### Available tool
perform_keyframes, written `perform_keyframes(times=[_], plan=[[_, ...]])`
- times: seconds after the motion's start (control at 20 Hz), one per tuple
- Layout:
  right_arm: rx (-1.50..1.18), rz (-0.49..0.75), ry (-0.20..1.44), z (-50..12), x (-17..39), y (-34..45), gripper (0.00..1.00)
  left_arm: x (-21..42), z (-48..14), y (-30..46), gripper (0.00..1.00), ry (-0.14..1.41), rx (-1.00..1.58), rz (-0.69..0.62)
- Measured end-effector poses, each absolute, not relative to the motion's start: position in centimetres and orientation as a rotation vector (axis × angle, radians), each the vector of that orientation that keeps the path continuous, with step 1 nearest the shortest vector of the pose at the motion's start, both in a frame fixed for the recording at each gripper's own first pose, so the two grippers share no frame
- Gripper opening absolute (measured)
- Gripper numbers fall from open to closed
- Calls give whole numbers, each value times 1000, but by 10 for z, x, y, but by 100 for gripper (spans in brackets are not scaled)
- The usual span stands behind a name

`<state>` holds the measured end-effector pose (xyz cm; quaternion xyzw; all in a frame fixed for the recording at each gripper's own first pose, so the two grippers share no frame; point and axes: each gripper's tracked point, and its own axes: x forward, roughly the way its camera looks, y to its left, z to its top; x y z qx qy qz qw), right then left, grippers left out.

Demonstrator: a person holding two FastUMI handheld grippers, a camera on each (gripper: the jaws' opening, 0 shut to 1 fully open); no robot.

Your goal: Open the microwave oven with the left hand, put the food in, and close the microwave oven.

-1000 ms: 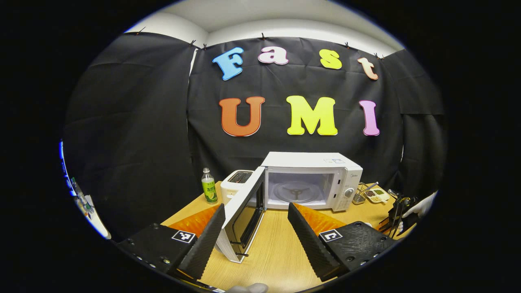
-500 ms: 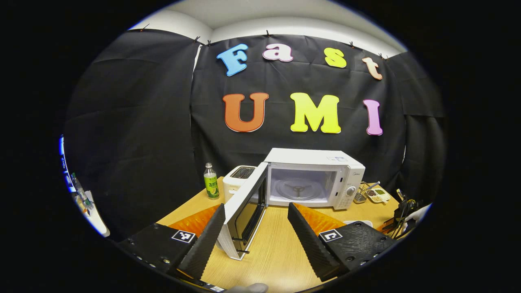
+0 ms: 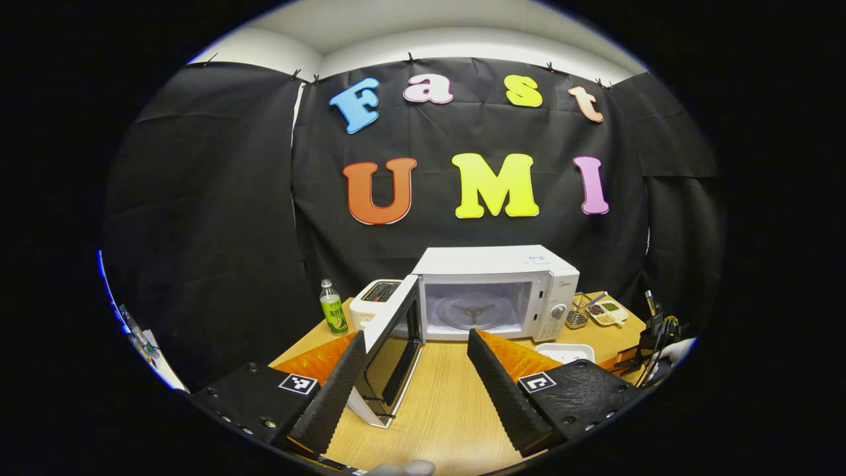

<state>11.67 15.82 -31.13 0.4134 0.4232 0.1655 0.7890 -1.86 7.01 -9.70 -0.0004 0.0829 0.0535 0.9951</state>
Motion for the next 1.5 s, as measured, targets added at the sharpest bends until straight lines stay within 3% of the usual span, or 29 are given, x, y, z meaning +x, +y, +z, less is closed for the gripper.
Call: perform_keyframes(times=[0.25, 0.35, 0.55, 1.05, 1.3, 1.35, 1.5], plan=[[961, 304, 831, -275, 138, 214, 0, -12, -84, 52, 94, 153, 38, 84], [997, 311, 795, -264, 152, 237, 3, -8, -84, 47, 94, 169, 60, 103], [1064, 190, 726, -263, 188, 260, 0, 1, -84, 36, 94, 176, 84, 91], [1301, 0, 486, -248, 293, 346, 3, 1, -106, 67, 94, 166, 56, 29], [1315, -125, 459, -267, 344, 370, 4, -4, -121, 92, 94, 178, 75, 18], [1313, -145, 453, -270, 357, 373, 0, -4, -123, 98, 94, 177, 76, 26], [1316, -138, 471, -274, 382, 390, 4, -4, -133, 108, 95, 190, 40, 43]])
